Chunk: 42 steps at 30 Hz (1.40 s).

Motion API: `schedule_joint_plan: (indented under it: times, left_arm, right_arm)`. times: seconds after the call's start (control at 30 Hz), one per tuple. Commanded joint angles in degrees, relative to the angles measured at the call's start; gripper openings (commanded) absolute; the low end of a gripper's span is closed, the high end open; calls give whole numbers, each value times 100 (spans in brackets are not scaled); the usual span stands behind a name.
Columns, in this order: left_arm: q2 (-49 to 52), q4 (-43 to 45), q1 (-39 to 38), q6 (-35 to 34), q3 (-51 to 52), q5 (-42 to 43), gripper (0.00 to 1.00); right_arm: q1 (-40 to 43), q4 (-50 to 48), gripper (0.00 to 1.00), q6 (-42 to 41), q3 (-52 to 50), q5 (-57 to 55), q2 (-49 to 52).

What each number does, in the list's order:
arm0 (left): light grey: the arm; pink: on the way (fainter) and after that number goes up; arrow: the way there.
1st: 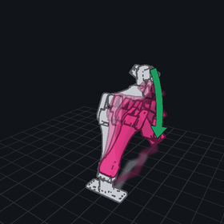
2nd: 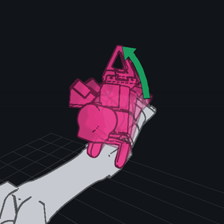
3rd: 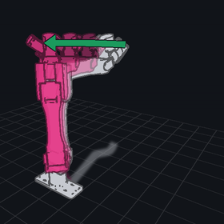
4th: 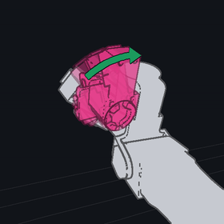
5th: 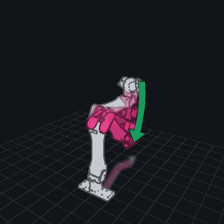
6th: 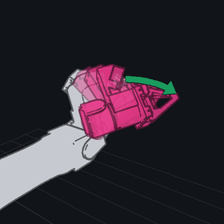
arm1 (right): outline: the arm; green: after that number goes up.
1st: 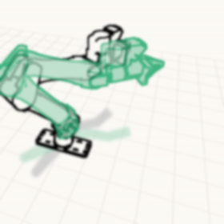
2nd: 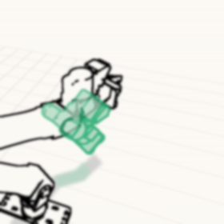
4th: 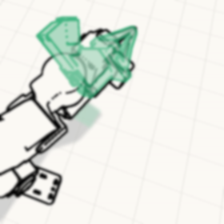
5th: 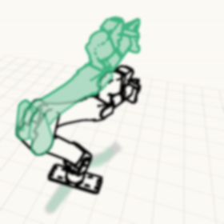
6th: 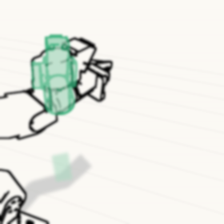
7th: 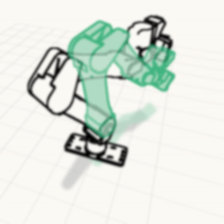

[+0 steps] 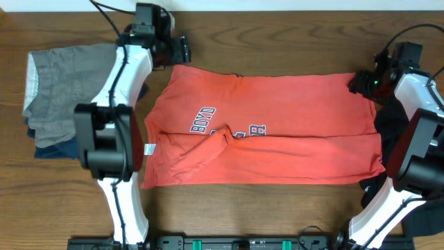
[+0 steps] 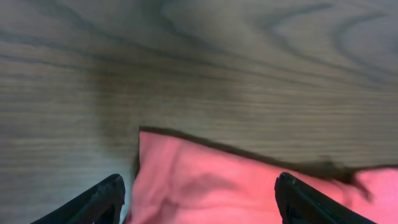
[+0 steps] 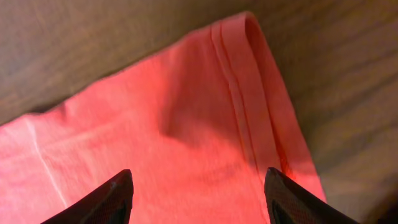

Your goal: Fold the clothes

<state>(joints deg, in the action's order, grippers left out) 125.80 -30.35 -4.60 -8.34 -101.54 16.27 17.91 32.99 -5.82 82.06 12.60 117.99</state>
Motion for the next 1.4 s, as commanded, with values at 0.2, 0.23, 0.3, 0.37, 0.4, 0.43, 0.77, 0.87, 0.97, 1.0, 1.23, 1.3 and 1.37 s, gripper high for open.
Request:
schedule_joint_plan:
  times: [0.2, 0.23, 0.3, 0.37, 0.4, 0.43, 0.77, 0.87, 0.97, 1.0, 1.23, 1.3, 1.37]
  left_arm:
    - [706, 214, 2, 13, 98, -343, 79]
    - [734, 219, 0, 13, 98, -341, 79]
    - [743, 205, -26, 11, 98, -319, 77]
    - [743, 166, -57, 13, 98, -319, 68]
    - [741, 122, -79, 13, 98, -319, 64]
    - [741, 79, -92, 13, 98, -321, 61]
    - [763, 83, -262, 17, 114, -330, 26]
    - [763, 92, -260, 13, 114, -343, 9]
    - [750, 92, -247, 13, 111, -343, 6]
    - [745, 90, -243, 13, 109, -343, 6]
    - [354, -13, -227, 11, 101, -343, 6]
    - [205, -55, -227, 11, 103, -343, 6]
    - [98, -140, -227, 9, 103, -341, 6]
  right_arm:
    - [-31, 107, 66, 57, 50, -85, -144]
    - [-31, 109, 66, 55, 50, -85, -144]
    - [-31, 105, 66, 55, 50, -85, -144]
    - [-31, 98, 66, 55, 50, -87, -144]
    - [-31, 101, 66, 55, 50, -111, -144]
    - [-31, 107, 66, 55, 50, -155, -144]
    - [-31, 131, 66, 55, 50, -186, -144]
    - [-31, 151, 66, 55, 50, -186, -144]
    - [-31, 96, 65, 55, 50, -186, -144]
    - [-31, 55, 65, 55, 50, -186, -144]
    - [-31, -518, 65, 52, 122, -184, -146]
    - [-35, -737, 66, 52, 122, -184, -146]
    - [-48, -920, 66, 55, 122, -186, -131]
